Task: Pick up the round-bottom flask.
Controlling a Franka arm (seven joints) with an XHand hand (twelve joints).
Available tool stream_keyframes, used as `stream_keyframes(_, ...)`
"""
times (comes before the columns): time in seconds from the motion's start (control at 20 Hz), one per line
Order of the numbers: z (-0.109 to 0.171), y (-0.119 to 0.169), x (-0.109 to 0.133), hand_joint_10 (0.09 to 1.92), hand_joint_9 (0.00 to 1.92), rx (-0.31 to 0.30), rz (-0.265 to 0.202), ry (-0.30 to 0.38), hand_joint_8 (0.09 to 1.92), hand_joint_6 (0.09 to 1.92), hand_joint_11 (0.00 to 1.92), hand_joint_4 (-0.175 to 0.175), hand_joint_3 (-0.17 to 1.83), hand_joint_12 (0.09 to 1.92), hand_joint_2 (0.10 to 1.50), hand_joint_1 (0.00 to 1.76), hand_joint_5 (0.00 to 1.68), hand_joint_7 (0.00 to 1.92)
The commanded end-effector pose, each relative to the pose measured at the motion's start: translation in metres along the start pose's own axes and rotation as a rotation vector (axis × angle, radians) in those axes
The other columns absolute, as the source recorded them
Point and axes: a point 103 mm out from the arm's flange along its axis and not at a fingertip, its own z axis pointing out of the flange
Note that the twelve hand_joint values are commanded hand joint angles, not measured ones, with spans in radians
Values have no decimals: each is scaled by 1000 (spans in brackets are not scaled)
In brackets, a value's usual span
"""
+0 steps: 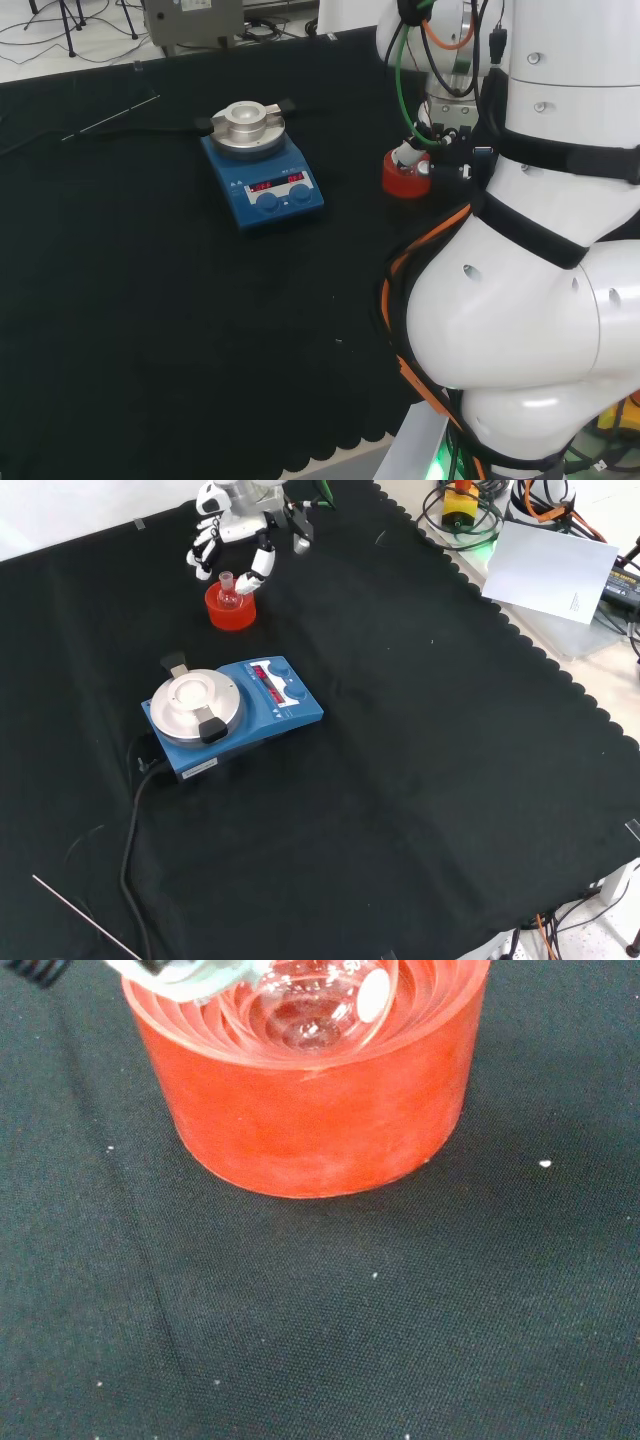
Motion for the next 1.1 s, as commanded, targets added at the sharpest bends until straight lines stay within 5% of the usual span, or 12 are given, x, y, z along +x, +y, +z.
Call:
stream_keyframes(0.05, 1, 1, 1, 657, 302, -6, 6, -2, 589, 105, 0, -31, 655, 1253, 688, 852, 689, 170)
stream_keyframes(0.2, 2, 2, 2, 650, 308, -8, 9, -9, 585, 140, 0, -30, 646, 1258, 704, 860, 698, 177)
stream_keyframes(0.5, 2, 4, 2, 642, 318, -7, 13, -16, 576, 543, 0, -29, 627, 1271, 732, 886, 559, 187)
stream_keyframes(1.1, 2, 8, 1, 646, 346, -22, 29, -21, 586, 700, 0, -23, 633, 1296, 787, 881, 568, 205)
